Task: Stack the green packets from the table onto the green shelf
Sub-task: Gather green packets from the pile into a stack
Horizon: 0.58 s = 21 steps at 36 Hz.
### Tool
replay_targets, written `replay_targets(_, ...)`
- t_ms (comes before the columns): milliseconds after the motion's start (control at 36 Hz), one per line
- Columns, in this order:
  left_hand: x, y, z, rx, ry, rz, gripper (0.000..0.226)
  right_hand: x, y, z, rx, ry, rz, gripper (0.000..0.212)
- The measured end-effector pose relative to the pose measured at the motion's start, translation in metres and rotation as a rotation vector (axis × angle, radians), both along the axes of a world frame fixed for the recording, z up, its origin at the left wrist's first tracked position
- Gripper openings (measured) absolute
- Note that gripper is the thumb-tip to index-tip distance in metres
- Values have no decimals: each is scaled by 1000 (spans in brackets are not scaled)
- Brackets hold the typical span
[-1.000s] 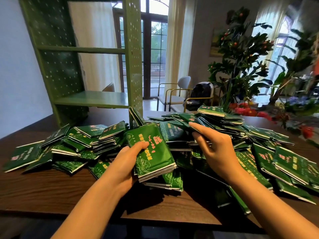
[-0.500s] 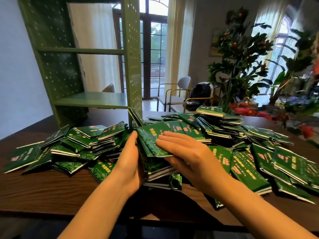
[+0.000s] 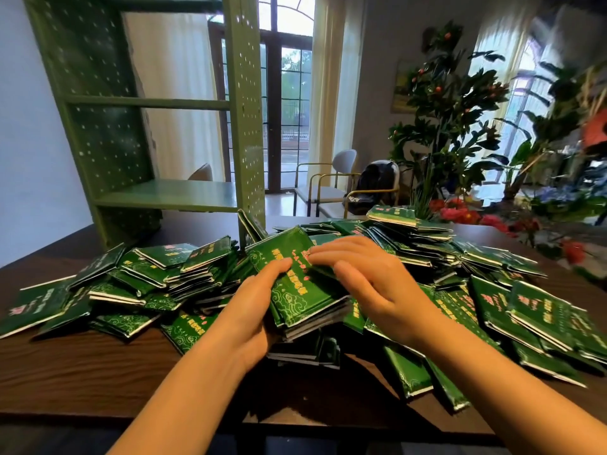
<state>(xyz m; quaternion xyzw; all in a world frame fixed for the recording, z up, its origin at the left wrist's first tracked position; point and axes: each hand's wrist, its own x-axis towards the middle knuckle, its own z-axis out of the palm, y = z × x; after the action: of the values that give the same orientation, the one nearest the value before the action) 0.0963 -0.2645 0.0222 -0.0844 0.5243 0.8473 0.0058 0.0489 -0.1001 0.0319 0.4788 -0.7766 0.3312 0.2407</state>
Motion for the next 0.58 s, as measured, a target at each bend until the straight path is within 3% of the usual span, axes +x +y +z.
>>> replay_targets(167, 2, 2, 1, -10, -19, 33, 22, -43, 23, 16, 119, 63, -498, 34)
replay_targets(250, 3, 1, 2, -14, -24, 39, 21, -62, 35, 22, 197, 71, -666, 41)
replay_targets(417, 4, -1, 3, -22, -44, 42, 22, -85, 49, 34, 294, 13, -842, 58)
replay_targets(583, 6, 2, 4, -17, -58, 30, 24, -93, 51, 39, 401, 47, -907, 48)
